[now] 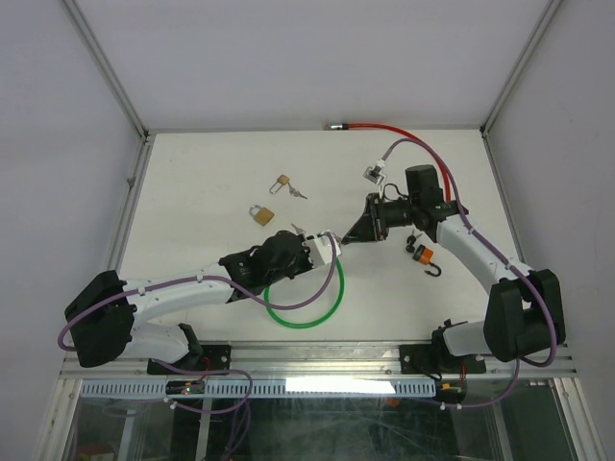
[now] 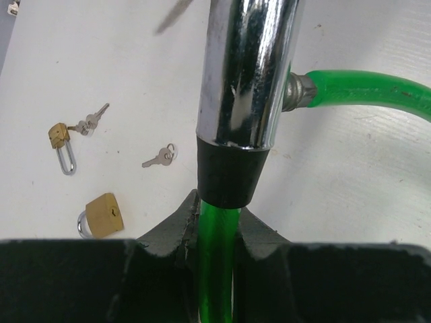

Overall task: Lock with the key
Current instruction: Lock the lock.

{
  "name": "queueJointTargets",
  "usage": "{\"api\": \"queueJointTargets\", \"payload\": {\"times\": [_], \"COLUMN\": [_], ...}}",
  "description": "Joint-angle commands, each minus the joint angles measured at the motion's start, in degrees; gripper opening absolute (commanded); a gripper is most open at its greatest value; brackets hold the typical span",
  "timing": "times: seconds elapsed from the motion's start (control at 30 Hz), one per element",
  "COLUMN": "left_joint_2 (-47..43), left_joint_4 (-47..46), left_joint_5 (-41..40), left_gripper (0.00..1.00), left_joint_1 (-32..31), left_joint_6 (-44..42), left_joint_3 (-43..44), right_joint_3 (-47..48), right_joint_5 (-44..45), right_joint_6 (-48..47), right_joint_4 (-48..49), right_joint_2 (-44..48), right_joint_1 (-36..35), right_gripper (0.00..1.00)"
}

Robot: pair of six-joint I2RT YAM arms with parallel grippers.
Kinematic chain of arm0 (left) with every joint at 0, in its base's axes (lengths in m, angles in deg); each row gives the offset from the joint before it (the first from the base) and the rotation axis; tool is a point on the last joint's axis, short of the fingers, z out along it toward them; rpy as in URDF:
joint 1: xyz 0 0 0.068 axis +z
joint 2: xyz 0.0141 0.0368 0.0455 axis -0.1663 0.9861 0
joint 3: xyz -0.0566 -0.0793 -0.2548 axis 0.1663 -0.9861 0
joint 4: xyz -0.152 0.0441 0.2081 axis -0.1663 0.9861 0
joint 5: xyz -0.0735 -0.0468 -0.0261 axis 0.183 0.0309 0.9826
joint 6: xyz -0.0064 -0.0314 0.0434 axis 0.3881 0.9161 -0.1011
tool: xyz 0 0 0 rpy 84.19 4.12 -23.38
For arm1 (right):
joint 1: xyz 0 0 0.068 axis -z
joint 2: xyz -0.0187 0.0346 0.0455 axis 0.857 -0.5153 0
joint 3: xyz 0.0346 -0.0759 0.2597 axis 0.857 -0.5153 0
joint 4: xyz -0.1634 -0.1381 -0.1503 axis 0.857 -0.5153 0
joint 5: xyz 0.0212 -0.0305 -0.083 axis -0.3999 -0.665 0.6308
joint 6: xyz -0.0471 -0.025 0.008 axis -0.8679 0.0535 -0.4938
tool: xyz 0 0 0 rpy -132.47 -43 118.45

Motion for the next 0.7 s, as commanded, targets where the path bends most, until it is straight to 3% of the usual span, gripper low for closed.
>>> {"api": "queueJointTargets", "payload": {"times": [0.0, 0.17, 0.3, 0.53, 0.6, 0.67], "left_joint_2": [-0.7, -1.0, -1.1, -1.4, -1.9, -2.1], "left_joint_4": [-3.1, -2.7, -2.6, -2.2, -2.2, -2.2], "left_joint_5": [0.0, 0.6, 1.4, 3.0, 3.1, 3.0], "left_gripper": [0.00, 0.00, 0.00, 0.00, 0.00, 0.00], "left_joint_1": [-0.8, -0.9, -0.8, -0.8, -0.8, -0.8], "left_joint_6": [0.4, 0.3, 0.0, -0.6, -0.8, -0.8], "left_joint_3": [2.8, 2.6, 2.6, 2.7, 2.4, 2.2], "right_joint_3": [0.9, -1.8, -2.6, 3.1, 3.7, 3.6], "right_joint_5": [-2.4, -5.1, -7.7, -1.9, 0.3, 1.3], "right_joint_6": [-6.3, -21.1, -41.7, -91.4, -100.7, -102.6], "right_joint_4": [0.1, 0.0, -5.4, -31.6, -34.4, -32.4], "right_joint_2": [3.7, 7.3, 9.9, 6.7, 6.1, 6.3], "right_joint_1": [-1.1, -2.1, -3.0, -7.6, -8.3, -8.5], "right_gripper": [0.15, 0.00, 0.00, 0.00, 0.00, 0.04]}}
